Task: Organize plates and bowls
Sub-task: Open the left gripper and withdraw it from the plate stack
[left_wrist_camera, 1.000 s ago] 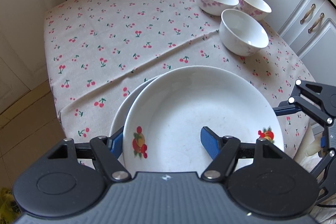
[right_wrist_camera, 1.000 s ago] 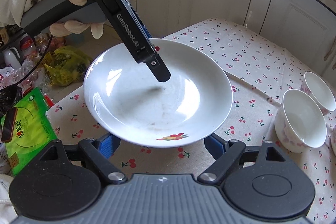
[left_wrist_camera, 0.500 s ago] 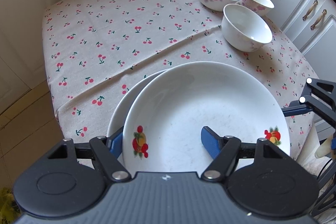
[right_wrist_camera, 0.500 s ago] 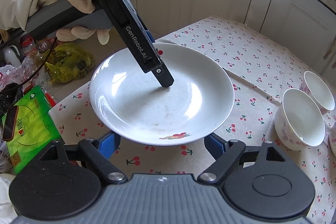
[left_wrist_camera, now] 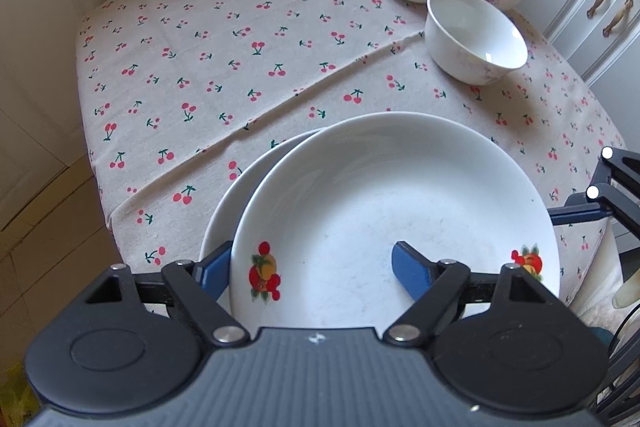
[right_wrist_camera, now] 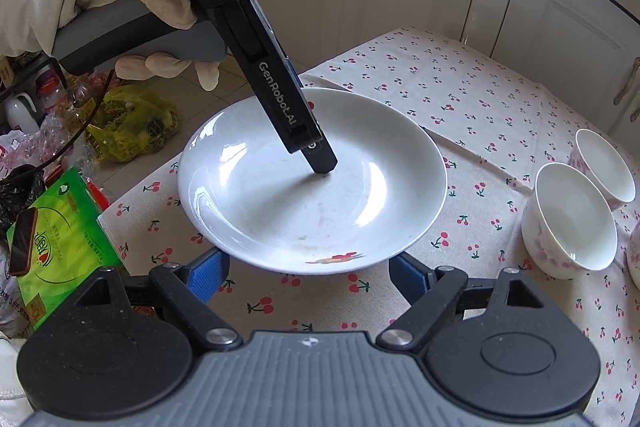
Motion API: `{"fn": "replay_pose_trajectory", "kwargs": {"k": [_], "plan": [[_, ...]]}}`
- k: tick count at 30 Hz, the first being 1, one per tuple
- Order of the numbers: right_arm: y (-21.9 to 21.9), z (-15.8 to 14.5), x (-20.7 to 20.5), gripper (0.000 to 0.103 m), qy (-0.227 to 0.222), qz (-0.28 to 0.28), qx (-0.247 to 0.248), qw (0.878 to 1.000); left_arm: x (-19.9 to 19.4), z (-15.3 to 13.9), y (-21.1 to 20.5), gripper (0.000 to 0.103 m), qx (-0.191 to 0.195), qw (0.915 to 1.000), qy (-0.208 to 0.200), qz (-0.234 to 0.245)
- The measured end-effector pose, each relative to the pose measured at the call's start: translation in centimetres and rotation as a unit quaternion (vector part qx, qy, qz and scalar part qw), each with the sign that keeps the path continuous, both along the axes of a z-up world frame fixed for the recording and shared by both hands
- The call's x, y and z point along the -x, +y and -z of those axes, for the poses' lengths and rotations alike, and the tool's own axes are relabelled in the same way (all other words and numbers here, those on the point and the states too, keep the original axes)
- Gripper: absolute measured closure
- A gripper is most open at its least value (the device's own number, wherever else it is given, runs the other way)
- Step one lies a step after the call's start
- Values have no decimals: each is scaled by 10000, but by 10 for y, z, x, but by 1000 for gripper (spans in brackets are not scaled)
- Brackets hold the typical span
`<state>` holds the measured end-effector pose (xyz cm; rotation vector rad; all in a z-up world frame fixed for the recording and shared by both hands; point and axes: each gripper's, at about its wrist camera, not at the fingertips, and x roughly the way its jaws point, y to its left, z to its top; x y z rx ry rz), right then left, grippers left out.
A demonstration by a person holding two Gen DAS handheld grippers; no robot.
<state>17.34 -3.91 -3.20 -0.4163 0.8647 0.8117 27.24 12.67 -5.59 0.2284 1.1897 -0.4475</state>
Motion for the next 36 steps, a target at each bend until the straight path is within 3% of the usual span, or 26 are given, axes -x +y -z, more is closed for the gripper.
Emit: {"fn": "replay_pose_trajectory", "kwargs": {"k": [9,17,21,27,30,36], "plan": [[0,-1,1,13,-1,-16,-22,10000,1,1,-7,18,-209,9997,-67,87],[3,2,2,12,-80,-47,20,10000,14,-3,-5,17,-369,9975,-575,192],[1,1,3,6,-194,-55,-28,9998,17,-5,0,17,-463,9959,-774,117],[-5,-5,2,0,-393,30,-55,9992,25,-13,9,16,-107,9942,-1070,69],[-13,-6,1,0,-433,151,-104,9989,39,-22,8,14,114,9892,-1462,77],[-40,-6,-1,0,-564,658,-257,9959,82,-42,-5,2,424,9669,-2503,237]]}}
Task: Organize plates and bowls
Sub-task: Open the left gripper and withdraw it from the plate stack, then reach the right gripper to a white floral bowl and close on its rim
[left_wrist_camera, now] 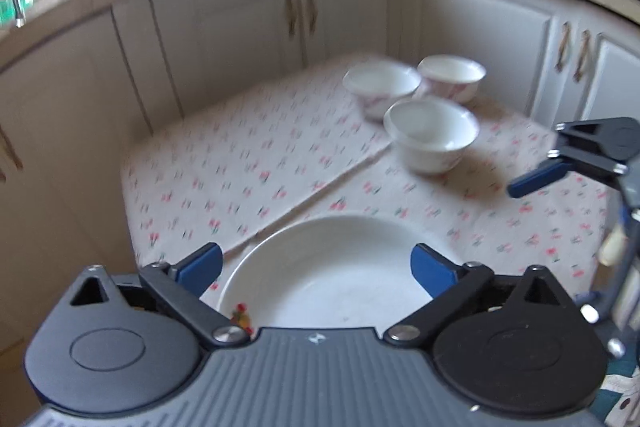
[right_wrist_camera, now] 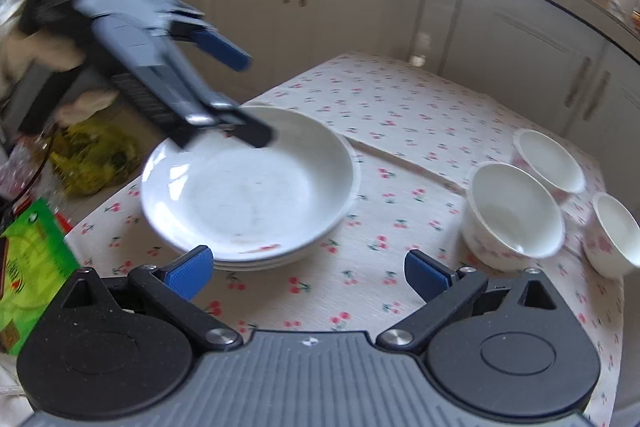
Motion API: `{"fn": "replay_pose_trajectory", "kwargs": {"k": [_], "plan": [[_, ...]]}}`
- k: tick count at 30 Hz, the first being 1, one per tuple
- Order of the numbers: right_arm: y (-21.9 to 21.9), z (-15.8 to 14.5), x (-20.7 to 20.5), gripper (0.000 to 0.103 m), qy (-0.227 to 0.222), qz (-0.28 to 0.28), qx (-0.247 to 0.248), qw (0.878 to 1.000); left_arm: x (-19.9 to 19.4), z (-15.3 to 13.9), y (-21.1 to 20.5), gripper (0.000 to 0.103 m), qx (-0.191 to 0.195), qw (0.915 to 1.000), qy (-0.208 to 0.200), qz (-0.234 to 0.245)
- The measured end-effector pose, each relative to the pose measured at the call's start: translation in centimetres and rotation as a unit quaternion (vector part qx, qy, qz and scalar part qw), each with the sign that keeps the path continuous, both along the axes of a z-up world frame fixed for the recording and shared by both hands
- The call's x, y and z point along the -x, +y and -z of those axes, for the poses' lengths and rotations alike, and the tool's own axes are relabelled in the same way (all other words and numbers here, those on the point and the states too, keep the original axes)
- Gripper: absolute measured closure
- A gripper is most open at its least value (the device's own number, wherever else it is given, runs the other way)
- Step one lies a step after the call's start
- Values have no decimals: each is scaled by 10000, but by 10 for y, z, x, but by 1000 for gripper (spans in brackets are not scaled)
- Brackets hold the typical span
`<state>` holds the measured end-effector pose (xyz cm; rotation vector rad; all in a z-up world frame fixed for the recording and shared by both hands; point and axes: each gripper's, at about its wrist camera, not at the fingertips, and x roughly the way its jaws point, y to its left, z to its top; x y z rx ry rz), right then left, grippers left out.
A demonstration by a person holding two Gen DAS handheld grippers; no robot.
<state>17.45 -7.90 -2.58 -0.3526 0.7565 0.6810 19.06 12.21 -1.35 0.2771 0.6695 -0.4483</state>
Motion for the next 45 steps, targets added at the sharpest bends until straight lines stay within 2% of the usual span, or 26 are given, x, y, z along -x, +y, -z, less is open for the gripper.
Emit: {"fn": "replay_pose_trajectory", "kwargs": {"k": [8,13,17,20,25,28,30,32,34,36,39,42,43,45], "plan": [[-46,1,-3,0,29,667,-321,9973,38,-6,-26,1,140,9991,-365,147],[-72,2,2,0,-9,897,-389,9952,51,-14,-35,1,762,9960,-457,55],[-92,1,7,0,-95,1018,-427,9938,52,-18,-48,1,1020,9935,-506,-74],[-107,0,10,0,-168,1090,-501,9926,55,-17,-64,1,933,9931,-643,-290],[-130,-3,12,0,-334,1182,-477,9913,61,-8,-102,1,306,9930,-1097,-323],[-145,-5,13,0,-407,1226,-478,9905,67,-5,-119,1,356,9921,-1197,-110],[-155,-4,12,0,-421,1278,-494,9897,69,-2,-130,1,428,9917,-1206,-136],[-165,-4,10,0,-421,1331,-552,9887,66,1,-142,1,268,9929,-1138,-219],[-172,-2,8,0,-364,1378,-604,9879,59,4,-154,1,89,9962,-850,-188],[-177,0,7,0,-349,1399,-655,9874,55,6,-160,1,123,9979,-633,-46],[-183,2,7,0,-380,1416,-694,9868,52,7,-168,1,175,9981,-584,-19],[-190,2,6,0,-394,1457,-763,9856,47,9,-173,1,278,9989,-369,37],[-191,2,5,0,-396,1467,-780,9853,46,10,-174,1,303,9989,-341,67],[-194,0,4,0,-425,1490,-788,9848,50,14,-178,1,270,9980,-569,18]]}}
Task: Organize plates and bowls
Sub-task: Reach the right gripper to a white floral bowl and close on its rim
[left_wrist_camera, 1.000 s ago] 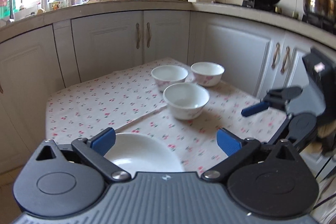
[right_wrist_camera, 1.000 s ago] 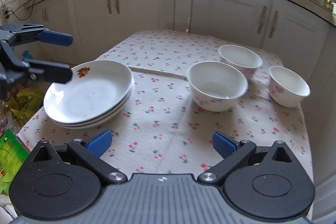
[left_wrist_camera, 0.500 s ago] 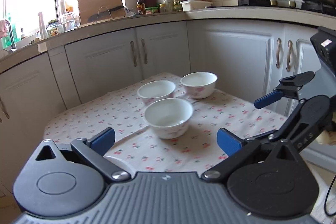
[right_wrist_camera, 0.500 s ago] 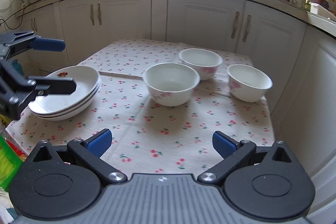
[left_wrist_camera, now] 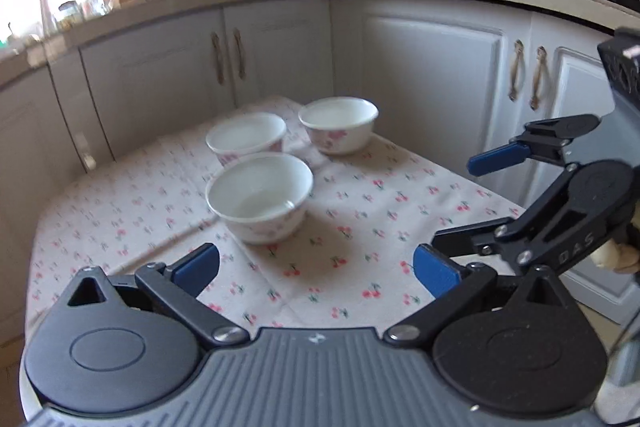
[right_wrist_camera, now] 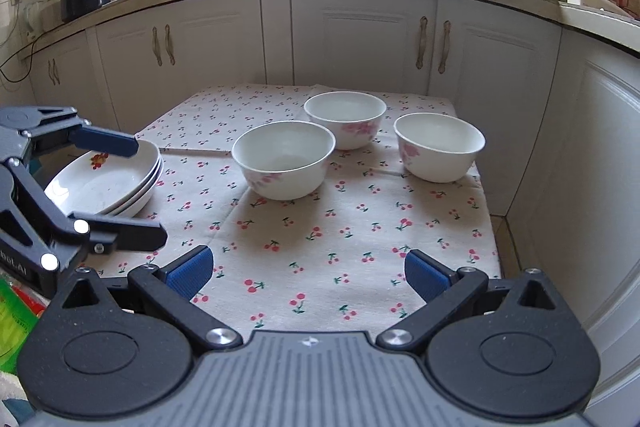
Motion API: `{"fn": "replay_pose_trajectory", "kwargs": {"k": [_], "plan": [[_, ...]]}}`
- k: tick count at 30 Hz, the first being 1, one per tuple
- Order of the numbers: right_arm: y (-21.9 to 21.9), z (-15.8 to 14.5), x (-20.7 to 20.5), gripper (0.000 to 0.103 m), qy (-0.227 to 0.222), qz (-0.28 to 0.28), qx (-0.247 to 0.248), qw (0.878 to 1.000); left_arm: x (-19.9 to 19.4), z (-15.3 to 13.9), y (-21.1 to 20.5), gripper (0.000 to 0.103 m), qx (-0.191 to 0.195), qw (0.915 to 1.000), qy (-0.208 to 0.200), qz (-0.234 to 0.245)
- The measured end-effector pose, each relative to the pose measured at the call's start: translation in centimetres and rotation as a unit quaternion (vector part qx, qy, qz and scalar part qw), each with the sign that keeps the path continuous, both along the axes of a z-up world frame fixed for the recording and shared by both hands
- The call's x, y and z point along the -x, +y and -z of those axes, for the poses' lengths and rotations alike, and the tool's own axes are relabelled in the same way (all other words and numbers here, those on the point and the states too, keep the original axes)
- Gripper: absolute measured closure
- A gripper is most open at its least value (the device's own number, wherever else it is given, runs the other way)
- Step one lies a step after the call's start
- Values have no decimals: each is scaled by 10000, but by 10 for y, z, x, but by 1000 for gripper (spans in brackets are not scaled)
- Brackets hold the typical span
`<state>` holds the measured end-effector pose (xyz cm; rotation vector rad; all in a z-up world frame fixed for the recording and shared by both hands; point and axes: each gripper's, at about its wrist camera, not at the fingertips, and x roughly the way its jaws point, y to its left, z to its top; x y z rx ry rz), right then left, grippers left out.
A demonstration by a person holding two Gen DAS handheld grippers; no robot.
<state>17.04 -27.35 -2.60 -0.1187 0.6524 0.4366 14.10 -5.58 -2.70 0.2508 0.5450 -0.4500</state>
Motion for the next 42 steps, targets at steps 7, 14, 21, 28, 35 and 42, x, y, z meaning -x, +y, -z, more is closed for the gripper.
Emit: {"fn": "replay_pose_trajectory", "kwargs": {"k": [7,14,21,28,35,42], "plan": [[-5,-8,-14,0,-79,31,185,9998,-5,9,-13,1,-30,9993,95,361],[6,-14,-43,0,-108,-40,449,9989,-25,22,-6,1,520,9984,3,-237],[17,-19,-81,0,54,-94,462,9989,-40,31,-12,1,439,9971,-293,-551],[31,-20,-113,0,297,-293,409,9983,-56,42,-23,1,179,9949,-418,-895],[46,-12,-140,0,552,-586,327,9962,-74,55,-23,1,417,9939,-109,-1017],[61,-1,-160,2,661,-895,231,9935,-89,63,-21,2,436,9914,25,-1234]]}}
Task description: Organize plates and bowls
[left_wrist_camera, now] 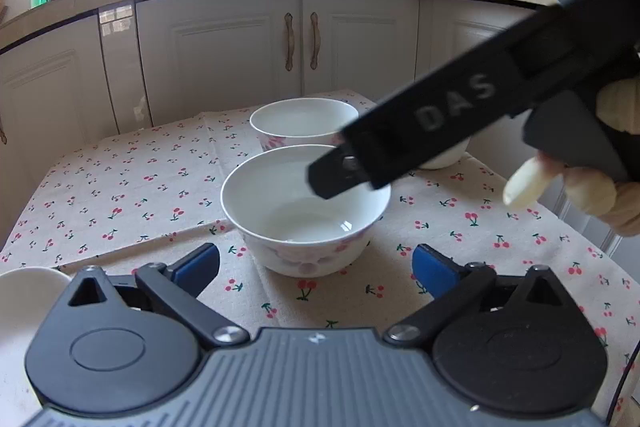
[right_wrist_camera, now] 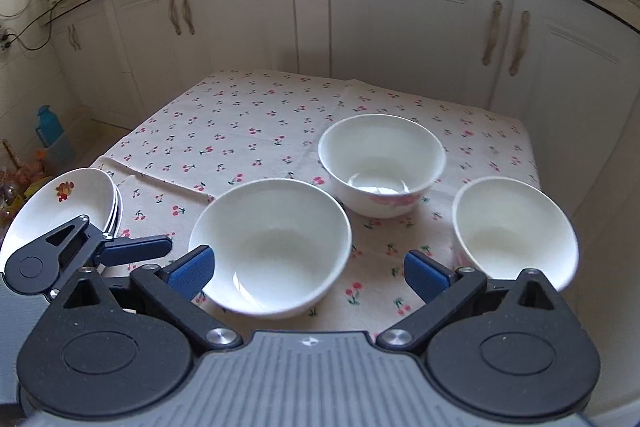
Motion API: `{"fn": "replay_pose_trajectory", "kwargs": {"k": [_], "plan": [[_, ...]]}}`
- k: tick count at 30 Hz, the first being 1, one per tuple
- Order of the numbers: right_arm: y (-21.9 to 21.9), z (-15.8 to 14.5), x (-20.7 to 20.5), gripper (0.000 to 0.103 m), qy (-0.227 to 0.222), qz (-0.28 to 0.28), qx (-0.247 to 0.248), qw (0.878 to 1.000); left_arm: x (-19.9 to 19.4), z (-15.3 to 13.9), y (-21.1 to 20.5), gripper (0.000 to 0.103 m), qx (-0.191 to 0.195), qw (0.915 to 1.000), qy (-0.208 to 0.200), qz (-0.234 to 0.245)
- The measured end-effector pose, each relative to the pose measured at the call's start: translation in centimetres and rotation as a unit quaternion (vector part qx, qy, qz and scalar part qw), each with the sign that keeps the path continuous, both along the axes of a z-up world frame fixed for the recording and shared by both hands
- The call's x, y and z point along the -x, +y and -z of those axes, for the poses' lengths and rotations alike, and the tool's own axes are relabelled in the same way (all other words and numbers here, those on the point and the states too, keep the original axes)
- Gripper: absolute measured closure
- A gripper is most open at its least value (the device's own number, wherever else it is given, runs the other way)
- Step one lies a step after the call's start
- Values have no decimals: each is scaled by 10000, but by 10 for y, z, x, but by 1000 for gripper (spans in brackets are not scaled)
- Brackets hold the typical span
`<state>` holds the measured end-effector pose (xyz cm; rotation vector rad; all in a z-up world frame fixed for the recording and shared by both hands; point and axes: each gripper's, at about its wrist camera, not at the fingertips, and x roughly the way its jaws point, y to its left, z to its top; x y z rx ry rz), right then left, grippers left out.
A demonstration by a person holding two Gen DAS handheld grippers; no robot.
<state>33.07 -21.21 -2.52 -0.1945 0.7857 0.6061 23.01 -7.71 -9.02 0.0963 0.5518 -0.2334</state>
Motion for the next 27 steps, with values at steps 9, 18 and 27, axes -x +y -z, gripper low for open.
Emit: {"fn": "replay_pose_trajectory", "kwargs": {"k": [9,18,27], "plan": [[19,12,-21,15,121,-223,61,9997,-12,3,-3,13,-67,10000,-20,-23],[25,20,-36,29,270,-296,4,9992,-17,3,0,14,11,10000,-42,-17],[24,20,-36,31,316,-250,7,9992,-17,1,3,17,54,10000,-12,1]]}}
